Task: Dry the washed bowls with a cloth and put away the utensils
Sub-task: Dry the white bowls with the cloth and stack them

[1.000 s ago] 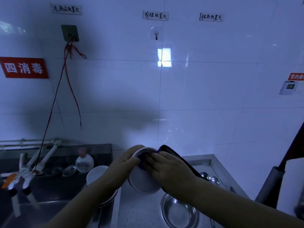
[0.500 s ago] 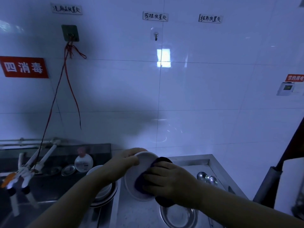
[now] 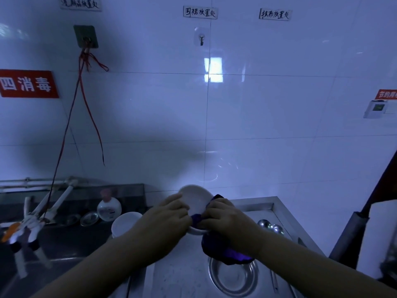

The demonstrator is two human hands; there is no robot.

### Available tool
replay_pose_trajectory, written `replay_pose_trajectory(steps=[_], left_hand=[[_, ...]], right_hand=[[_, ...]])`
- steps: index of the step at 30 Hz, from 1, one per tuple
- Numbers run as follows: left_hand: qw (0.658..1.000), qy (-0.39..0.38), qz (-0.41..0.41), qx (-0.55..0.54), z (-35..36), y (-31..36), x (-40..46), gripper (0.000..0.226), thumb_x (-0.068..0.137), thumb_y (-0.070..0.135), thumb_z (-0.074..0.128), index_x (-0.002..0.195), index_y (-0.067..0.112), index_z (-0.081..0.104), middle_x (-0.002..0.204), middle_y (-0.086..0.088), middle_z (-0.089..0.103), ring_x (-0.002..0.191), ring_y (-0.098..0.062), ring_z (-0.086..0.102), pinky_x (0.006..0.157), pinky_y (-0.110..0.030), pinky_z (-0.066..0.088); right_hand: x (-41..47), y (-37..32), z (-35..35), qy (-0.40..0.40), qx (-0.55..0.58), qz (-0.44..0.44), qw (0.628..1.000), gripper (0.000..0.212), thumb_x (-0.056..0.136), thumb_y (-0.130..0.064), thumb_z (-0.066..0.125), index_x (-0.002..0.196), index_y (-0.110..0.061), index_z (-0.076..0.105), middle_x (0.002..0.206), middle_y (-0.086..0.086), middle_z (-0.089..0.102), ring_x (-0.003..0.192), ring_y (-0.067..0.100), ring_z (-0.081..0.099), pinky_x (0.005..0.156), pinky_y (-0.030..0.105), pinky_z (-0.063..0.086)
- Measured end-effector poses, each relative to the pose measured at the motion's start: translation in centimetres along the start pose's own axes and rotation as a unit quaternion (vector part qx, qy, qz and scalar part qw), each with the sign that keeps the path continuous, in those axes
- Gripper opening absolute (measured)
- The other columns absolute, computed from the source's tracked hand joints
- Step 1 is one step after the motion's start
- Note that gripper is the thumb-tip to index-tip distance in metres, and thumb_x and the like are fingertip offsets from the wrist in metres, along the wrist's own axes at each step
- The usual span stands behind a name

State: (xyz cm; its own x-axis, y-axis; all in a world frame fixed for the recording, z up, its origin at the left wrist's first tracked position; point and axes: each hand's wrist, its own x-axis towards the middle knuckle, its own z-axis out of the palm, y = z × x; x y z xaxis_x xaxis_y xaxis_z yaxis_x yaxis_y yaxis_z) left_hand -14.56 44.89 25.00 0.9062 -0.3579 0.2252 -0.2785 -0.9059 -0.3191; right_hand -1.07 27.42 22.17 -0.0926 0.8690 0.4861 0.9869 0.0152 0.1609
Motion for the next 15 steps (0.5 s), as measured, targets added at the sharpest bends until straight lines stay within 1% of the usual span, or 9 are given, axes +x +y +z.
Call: replay_pose_trajectory(steps=[2, 4, 5, 6, 7, 9, 10, 13, 15], left_hand=[[1.000, -0.005, -0.006, -0.024, 0.0, -0.1, 0.2, 0.005, 0.078, 0.032, 0.066, 0.082, 0.030, 0.064, 0.082, 0.012, 0.069, 0.080, -0.002, 0.063, 0.104, -0.033, 0.042], [0.995, 0.040, -0.053, -0.068, 0.0, -0.3, 0.1, 0.005, 0.074, 0.036, 0.064, 0.072, 0.032, 0.062, 0.067, 0.014, 0.064, 0.063, 0.001, 0.058, 0.076, -0.026, 0.056], [0.986, 0.059, -0.096, -0.122, 0.2, -0.5, -0.1, 0.008, 0.077, 0.037, 0.059, 0.070, 0.033, 0.059, 0.064, 0.015, 0.061, 0.060, 0.002, 0.055, 0.065, -0.020, 0.051], [0.968, 0.088, -0.145, -0.188, 0.3, -0.6, -0.3, 0.012, 0.081, 0.038, 0.055, 0.069, 0.035, 0.056, 0.063, 0.014, 0.058, 0.059, 0.003, 0.051, 0.060, -0.015, 0.043], [0.934, 0.109, -0.195, -0.279, 0.3, -0.4, -0.3, 0.015, 0.084, 0.035, 0.055, 0.069, 0.035, 0.055, 0.064, 0.012, 0.057, 0.059, 0.001, 0.051, 0.058, -0.015, 0.039], [0.807, 0.116, -0.296, -0.498, 0.7, 0.1, 0.1, 0.011, 0.086, 0.024, 0.062, 0.075, 0.027, 0.062, 0.068, 0.002, 0.061, 0.065, -0.008, 0.057, 0.061, -0.023, 0.044], [0.746, 0.120, -0.322, -0.570, 0.8, 0.5, 0.5, 0.004, 0.084, 0.022, 0.064, 0.081, 0.021, 0.066, 0.074, -0.004, 0.066, 0.071, -0.016, 0.061, 0.066, -0.031, 0.048], [0.607, 0.142, -0.321, -0.713, 1.0, 1.6, 1.5, 0.031, 0.076, 0.027, 0.068, 0.099, 0.007, 0.068, 0.095, -0.017, 0.070, 0.093, -0.034, 0.063, 0.082, -0.044, 0.051], [0.546, 0.151, -0.316, -0.761, 1.0, 1.9, 2.1, 0.032, 0.078, 0.025, 0.067, 0.105, 0.006, 0.066, 0.100, -0.016, 0.070, 0.099, -0.034, 0.063, 0.087, -0.046, 0.050]], right_hand=[[0.1, 0.2, -0.1, 0.013, 0.000, -0.012, 1.000, 0.019, 0.080, -0.017, 0.070, 0.100, -0.015, 0.072, 0.101, 0.002, 0.070, 0.096, 0.018, 0.063, 0.093, 0.035, 0.050], [0.1, 0.4, -0.3, 0.063, 0.012, 0.008, 0.998, 0.026, 0.085, -0.020, 0.063, 0.109, -0.010, 0.069, 0.112, 0.007, 0.067, 0.108, 0.019, 0.058, 0.100, 0.032, 0.045], [0.1, 0.6, -0.3, 0.103, 0.029, 0.033, 0.994, 0.029, 0.088, -0.020, 0.059, 0.113, -0.006, 0.067, 0.116, 0.010, 0.065, 0.112, 0.018, 0.055, 0.102, 0.029, 0.044], [0.2, 0.7, -0.3, 0.153, 0.055, 0.071, 0.984, 0.030, 0.090, -0.017, 0.055, 0.116, -0.003, 0.064, 0.119, 0.010, 0.063, 0.114, 0.017, 0.053, 0.102, 0.028, 0.044], [0.3, 0.8, -0.5, 0.202, 0.089, 0.124, 0.967, 0.030, 0.091, -0.013, 0.053, 0.118, -0.003, 0.062, 0.120, 0.007, 0.061, 0.114, 0.013, 0.052, 0.100, 0.027, 0.045], [0.7, 0.8, -0.6, 0.264, 0.164, 0.230, 0.922, 0.037, 0.088, -0.003, 0.054, 0.124, -0.013, 0.058, 0.123, -0.008, 0.056, 0.114, 0.005, 0.051, 0.098, 0.026, 0.046], [1.1, 0.6, -0.6, 0.274, 0.193, 0.257, 0.906, 0.043, 0.086, -0.002, 0.056, 0.126, -0.019, 0.054, 0.125, -0.012, 0.053, 0.115, 0.003, 0.050, 0.099, 0.024, 0.044], [2.6, -0.4, -0.4, 0.288, 0.229, 0.237, 0.899, 0.038, 0.090, -0.015, 0.053, 0.129, -0.018, 0.052, 0.129, -0.009, 0.052, 0.121, 0.007, 0.048, 0.102, 0.024, 0.041], [3.2, -1.0, 0.1, 0.300, 0.205, 0.218, 0.906, 0.037, 0.095, -0.025, 0.044, 0.127, -0.010, 0.056, 0.130, -0.001, 0.055, 0.122, 0.013, 0.047, 0.102, 0.030, 0.041]])
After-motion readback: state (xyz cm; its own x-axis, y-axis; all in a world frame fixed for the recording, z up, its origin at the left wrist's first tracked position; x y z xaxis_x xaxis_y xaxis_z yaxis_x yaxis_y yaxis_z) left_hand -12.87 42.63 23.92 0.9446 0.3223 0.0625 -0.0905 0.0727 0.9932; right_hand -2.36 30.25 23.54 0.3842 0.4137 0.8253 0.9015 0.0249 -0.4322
